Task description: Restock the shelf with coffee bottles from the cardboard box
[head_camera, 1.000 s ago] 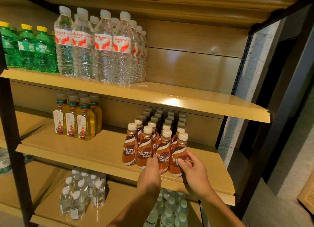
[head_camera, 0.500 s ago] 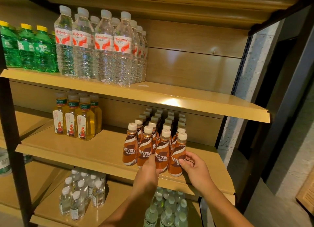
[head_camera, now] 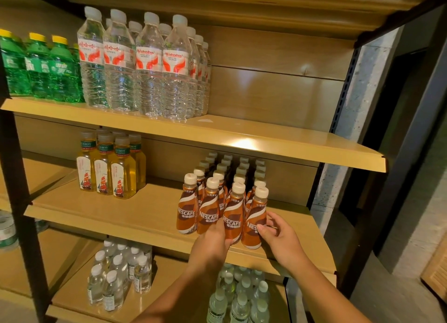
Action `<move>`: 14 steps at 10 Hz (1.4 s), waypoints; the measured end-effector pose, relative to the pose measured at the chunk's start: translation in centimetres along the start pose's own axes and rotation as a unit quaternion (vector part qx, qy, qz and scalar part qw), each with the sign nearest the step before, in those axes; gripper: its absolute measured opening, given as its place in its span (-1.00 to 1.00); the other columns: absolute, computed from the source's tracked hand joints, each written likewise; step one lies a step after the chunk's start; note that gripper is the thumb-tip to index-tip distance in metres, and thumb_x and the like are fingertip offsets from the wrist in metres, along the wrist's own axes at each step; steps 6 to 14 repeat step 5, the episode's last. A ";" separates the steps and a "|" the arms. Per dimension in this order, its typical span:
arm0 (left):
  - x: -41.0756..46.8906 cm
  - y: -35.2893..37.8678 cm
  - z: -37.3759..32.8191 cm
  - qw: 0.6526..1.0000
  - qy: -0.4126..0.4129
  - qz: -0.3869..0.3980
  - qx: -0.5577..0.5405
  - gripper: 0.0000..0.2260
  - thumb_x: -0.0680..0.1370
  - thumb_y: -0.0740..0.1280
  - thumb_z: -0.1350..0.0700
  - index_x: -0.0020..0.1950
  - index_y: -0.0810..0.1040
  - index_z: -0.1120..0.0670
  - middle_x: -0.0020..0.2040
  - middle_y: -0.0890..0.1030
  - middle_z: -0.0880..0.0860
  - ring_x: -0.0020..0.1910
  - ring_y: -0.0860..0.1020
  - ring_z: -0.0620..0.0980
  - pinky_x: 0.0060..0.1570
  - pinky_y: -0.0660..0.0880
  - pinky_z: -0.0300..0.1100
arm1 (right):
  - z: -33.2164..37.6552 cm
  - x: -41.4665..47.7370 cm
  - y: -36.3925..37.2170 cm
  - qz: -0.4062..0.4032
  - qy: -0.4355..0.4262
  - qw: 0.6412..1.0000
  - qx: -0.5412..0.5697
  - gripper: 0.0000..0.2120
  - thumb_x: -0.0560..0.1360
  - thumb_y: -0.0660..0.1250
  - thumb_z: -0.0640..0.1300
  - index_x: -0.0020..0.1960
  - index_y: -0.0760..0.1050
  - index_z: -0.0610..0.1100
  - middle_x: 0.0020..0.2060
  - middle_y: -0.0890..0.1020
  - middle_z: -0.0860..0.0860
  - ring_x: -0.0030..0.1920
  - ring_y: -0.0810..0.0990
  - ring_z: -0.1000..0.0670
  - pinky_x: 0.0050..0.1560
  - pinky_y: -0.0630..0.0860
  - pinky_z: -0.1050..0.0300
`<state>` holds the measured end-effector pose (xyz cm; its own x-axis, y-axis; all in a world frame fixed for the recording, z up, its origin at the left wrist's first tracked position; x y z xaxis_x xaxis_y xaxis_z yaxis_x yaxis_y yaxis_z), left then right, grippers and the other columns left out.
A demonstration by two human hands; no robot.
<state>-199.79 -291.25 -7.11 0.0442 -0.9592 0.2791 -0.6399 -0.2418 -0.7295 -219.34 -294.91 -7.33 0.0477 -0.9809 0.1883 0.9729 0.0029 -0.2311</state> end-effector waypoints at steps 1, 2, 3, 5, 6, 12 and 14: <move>-0.3 -0.2 -0.3 1.000 0.009 0.003 0.028 -0.63 0.65 0.32 -0.01 0.41 0.35 0.01 0.26 0.57 -0.02 0.22 0.56 -0.02 0.17 0.46 -0.16 | 0.4 -0.7 -0.2 -0.015 0.029 0.998 -0.053 -0.30 0.52 0.47 -0.01 0.56 0.26 -0.06 0.35 0.56 -0.04 0.33 0.54 -0.02 0.40 0.47 -0.10; -1.0 -0.9 -0.4 0.993 0.053 -0.007 0.109 -0.71 0.65 0.30 -0.06 0.31 0.42 0.01 0.21 0.59 -0.01 0.14 0.58 -0.02 0.14 0.56 -0.11 | 1.6 -2.1 -0.4 -0.035 0.018 0.987 -0.157 -0.25 0.54 0.43 0.09 0.60 0.19 -0.09 0.47 0.42 -0.04 0.45 0.41 -0.02 0.43 0.36 0.06; -1.9 -1.9 -0.1 0.967 0.121 -0.013 0.222 -0.67 0.63 0.31 -0.11 0.33 0.39 0.00 0.24 0.56 -0.01 0.18 0.55 -0.03 0.16 0.54 -0.13 | 3.0 -3.8 -0.3 -0.038 -0.035 0.940 -0.337 -0.24 0.57 0.30 0.23 0.61 0.13 -0.09 0.54 0.32 -0.03 0.50 0.33 -0.02 0.45 0.30 0.07; -4.2 -3.4 0.4 0.937 0.144 0.029 0.318 -0.29 0.59 0.25 -0.30 0.61 0.11 0.00 0.57 0.26 0.04 0.59 0.18 0.09 0.60 0.09 0.09 | 2.5 -6.4 0.7 -0.010 -0.037 0.865 -0.500 -0.17 0.57 0.08 0.38 0.65 -0.10 -0.03 0.65 -0.04 -0.05 0.63 -0.06 -0.09 0.62 -0.06 -0.08; -4.2 -3.4 0.4 0.937 0.144 0.029 0.318 -0.29 0.59 0.25 -0.30 0.61 0.11 0.00 0.57 0.26 0.04 0.59 0.18 0.09 0.60 0.09 0.09 | 2.5 -6.4 0.7 -0.010 -0.037 0.865 -0.500 -0.17 0.57 0.08 0.38 0.65 -0.10 -0.03 0.65 -0.04 -0.05 0.63 -0.06 -0.09 0.62 -0.06 -0.08; -4.2 -3.4 0.4 0.937 0.144 0.029 0.318 -0.29 0.59 0.25 -0.30 0.61 0.11 0.00 0.57 0.26 0.04 0.59 0.18 0.09 0.60 0.09 0.09 | 2.5 -6.4 0.7 -0.010 -0.037 0.865 -0.500 -0.17 0.57 0.08 0.38 0.65 -0.10 -0.03 0.65 -0.04 -0.05 0.63 -0.06 -0.09 0.62 -0.06 -0.08; -4.2 -3.4 0.4 0.937 0.144 0.029 0.318 -0.29 0.59 0.25 -0.30 0.61 0.11 0.00 0.57 0.26 0.04 0.59 0.18 0.09 0.60 0.09 0.09 | 2.5 -6.4 0.7 -0.010 -0.037 0.865 -0.500 -0.17 0.57 0.08 0.38 0.65 -0.10 -0.03 0.65 -0.04 -0.05 0.63 -0.06 -0.09 0.62 -0.06 -0.08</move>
Point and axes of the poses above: each hand's wrist, its own x-axis towards the middle knuckle, its own y-axis out of the palm, z = x × y, the point moved 5 cm from there along x, towards the middle knuckle
